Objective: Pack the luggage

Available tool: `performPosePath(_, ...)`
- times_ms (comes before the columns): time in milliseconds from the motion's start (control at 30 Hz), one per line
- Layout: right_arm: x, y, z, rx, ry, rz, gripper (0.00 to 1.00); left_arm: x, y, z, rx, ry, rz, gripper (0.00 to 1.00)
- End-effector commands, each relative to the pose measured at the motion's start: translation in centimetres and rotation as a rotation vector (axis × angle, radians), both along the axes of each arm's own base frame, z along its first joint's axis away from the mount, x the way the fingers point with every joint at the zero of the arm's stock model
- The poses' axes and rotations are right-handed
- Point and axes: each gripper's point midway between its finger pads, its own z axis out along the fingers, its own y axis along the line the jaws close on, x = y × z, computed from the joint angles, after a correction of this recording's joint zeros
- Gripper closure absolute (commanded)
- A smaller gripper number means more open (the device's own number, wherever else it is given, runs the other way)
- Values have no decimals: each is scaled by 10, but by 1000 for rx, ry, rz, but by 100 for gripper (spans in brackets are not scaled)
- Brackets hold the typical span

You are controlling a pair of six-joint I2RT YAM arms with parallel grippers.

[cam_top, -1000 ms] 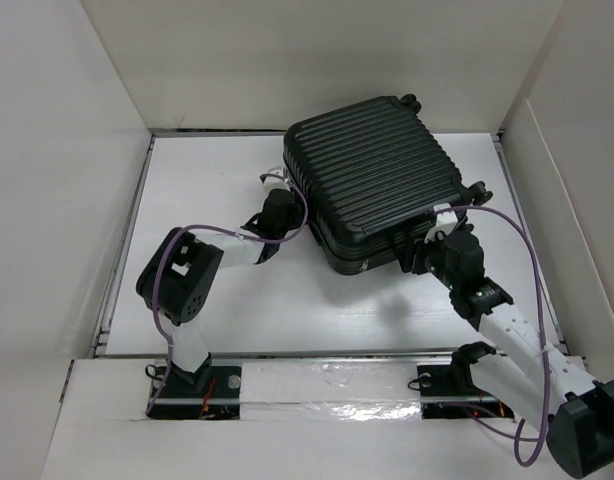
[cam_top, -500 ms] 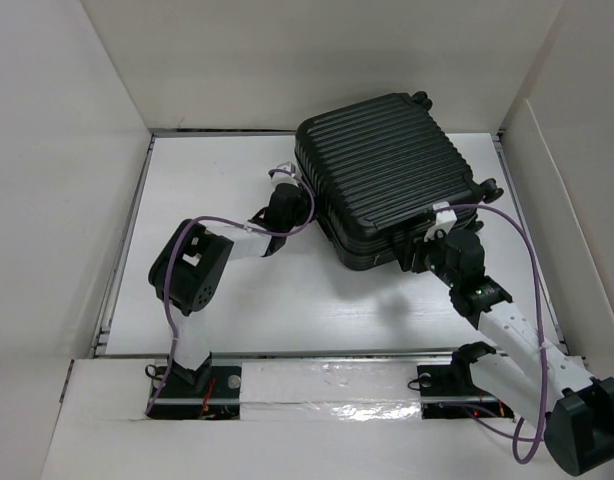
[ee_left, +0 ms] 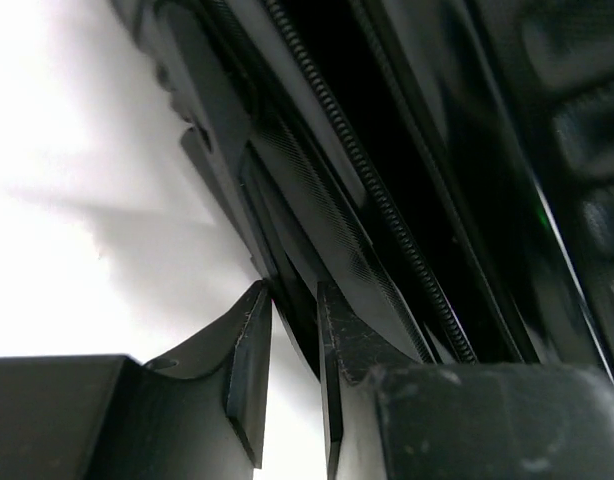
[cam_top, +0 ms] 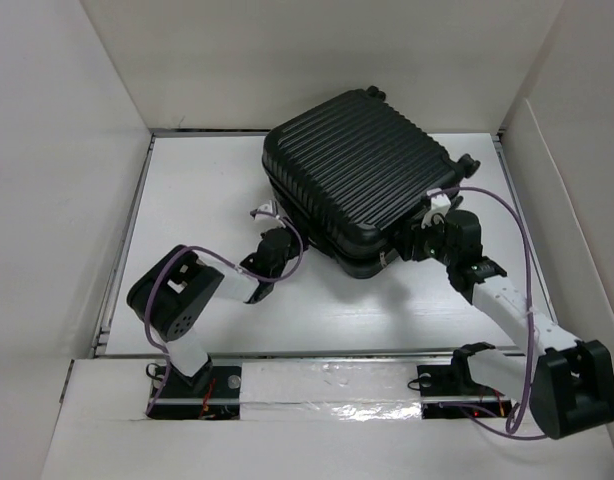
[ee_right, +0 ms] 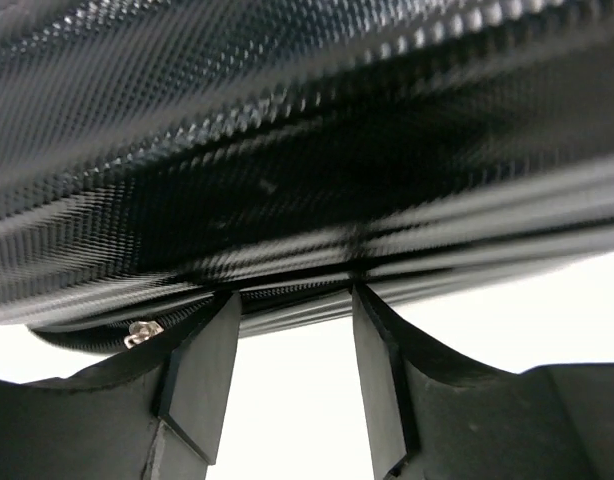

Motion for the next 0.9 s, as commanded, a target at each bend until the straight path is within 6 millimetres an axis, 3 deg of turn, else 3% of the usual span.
performPosePath(0,30,48,86,105,-270,192,50,-197,13,-140,294,596,-419,100)
performPosePath(67,32,58,89,96,-257,230,51,-211,-1,-132,276,589,-450,100)
performPosePath(167,31,71,92,93,-258,272,51,-217,-11,-118,251,547,-454,100)
performPosePath(233,30,66,91,83,-258,250,49,-217,-18,-103,224,512,-456,100)
performPosePath(300,27,55,77,56,-208,189,43,-219,-21,-94,202,496,-448,100)
performPosePath(333,22,46,83,44,-217,151,40,-216,-22,-85,186,475,-442,100)
performPosePath(367,17,31,65,7,-181,82,38,-215,-23,-81,177,465,-440,100)
performPosePath(433,9,11,61,-11,-192,-19,36,-200,-22,-64,143,419,-406,100)
performPosePath(467,2,-4,74,-7,-248,-78,36,-193,-20,-59,131,404,-394,100)
performPosePath(500,-5,-12,62,-14,-237,-97,40,-188,-19,-52,123,384,-398,100)
performPosePath(567,-14,-25,76,6,-296,-130,47,-171,-13,-37,100,346,-364,100)
performPosePath(600,-17,-26,72,9,-295,-125,68,-162,-12,-29,102,320,-355,100)
performPosePath(700,-22,-5,70,39,-292,4,90,-138,9,-4,90,258,-277,100)
performPosePath(867,-25,11,52,63,-234,94,90,-116,45,22,90,186,-176,100)
